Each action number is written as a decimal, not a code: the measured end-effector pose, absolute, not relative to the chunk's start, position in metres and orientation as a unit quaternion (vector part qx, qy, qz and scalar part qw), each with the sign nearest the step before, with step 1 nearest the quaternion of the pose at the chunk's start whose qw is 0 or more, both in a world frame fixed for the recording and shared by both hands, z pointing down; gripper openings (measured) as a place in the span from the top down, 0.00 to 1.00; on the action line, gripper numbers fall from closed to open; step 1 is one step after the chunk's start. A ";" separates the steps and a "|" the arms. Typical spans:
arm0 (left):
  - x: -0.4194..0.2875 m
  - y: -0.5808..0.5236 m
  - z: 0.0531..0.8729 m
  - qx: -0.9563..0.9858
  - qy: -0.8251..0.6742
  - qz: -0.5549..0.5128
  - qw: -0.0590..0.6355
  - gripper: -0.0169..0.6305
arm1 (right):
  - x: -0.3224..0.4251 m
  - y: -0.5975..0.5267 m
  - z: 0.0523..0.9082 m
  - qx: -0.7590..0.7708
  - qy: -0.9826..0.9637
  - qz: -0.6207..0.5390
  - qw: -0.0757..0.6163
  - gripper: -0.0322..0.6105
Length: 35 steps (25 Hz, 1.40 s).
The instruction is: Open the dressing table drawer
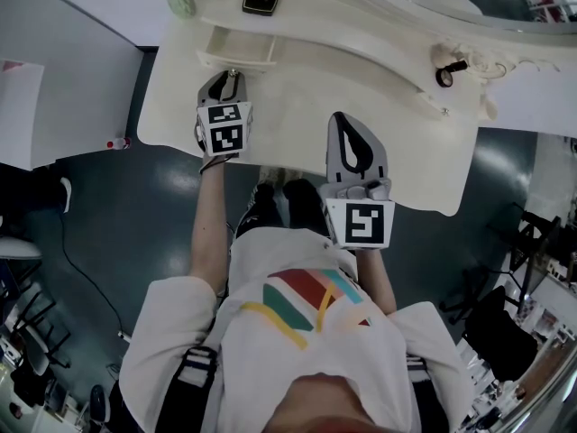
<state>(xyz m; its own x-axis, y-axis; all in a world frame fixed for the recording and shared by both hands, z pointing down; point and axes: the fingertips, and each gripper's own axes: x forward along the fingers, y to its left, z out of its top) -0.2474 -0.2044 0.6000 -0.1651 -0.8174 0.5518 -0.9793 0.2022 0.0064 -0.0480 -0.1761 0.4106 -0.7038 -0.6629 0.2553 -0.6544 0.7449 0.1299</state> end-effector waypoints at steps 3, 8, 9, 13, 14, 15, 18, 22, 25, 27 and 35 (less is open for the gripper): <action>-0.248 -0.204 0.598 0.603 -0.744 0.181 0.226 0.83 | -0.046 -0.177 0.409 0.358 -0.923 -0.017 0.144 0.95; -0.247 -0.205 0.599 0.604 -0.743 0.181 0.223 0.83 | -0.045 -0.177 0.410 0.358 -0.922 -0.016 0.145 0.95; -0.247 -0.205 0.599 0.605 -0.743 0.181 0.220 0.83 | -0.045 -0.177 0.410 0.358 -0.923 -0.018 0.143 0.95; -0.242 -0.204 0.595 0.611 -0.743 0.164 0.220 0.83 | -0.045 -0.178 0.410 0.360 -0.922 -0.015 0.141 0.95; -0.242 -0.204 0.593 0.609 -0.746 0.161 0.216 0.83 | -0.045 -0.179 0.409 0.360 -0.922 -0.015 0.140 0.95; -0.243 -0.203 0.589 0.607 -0.749 0.161 0.212 0.83 | -0.045 -0.180 0.407 0.361 -0.922 -0.017 0.137 0.95; -0.245 -0.201 0.572 0.602 -0.757 0.162 0.195 0.83 | -0.046 -0.182 0.400 0.361 -0.924 -0.018 0.125 0.95; -0.246 -0.207 0.533 0.600 -0.766 0.159 0.169 0.83 | -0.050 -0.187 0.379 0.362 -0.927 -0.023 0.100 0.95; -0.238 -0.215 0.491 0.613 -0.764 0.145 0.139 0.83 | -0.052 -0.192 0.364 0.365 -0.927 -0.025 0.082 0.95; -0.227 -0.218 0.458 0.623 -0.762 0.127 0.117 0.84 | -0.051 -0.197 0.354 0.367 -0.927 -0.028 0.069 0.95; -0.159 -0.223 0.363 0.672 -0.734 0.068 0.065 0.93 | -0.034 -0.216 0.321 0.386 -0.921 -0.039 0.018 0.95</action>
<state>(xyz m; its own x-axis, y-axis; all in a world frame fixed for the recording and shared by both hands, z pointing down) -0.1590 -0.2231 0.3631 -0.0875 -0.9785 0.1867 -0.9962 0.0869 -0.0113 -0.0342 -0.2157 0.3211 -0.7007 -0.7135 0.0033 -0.7106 0.6983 0.0864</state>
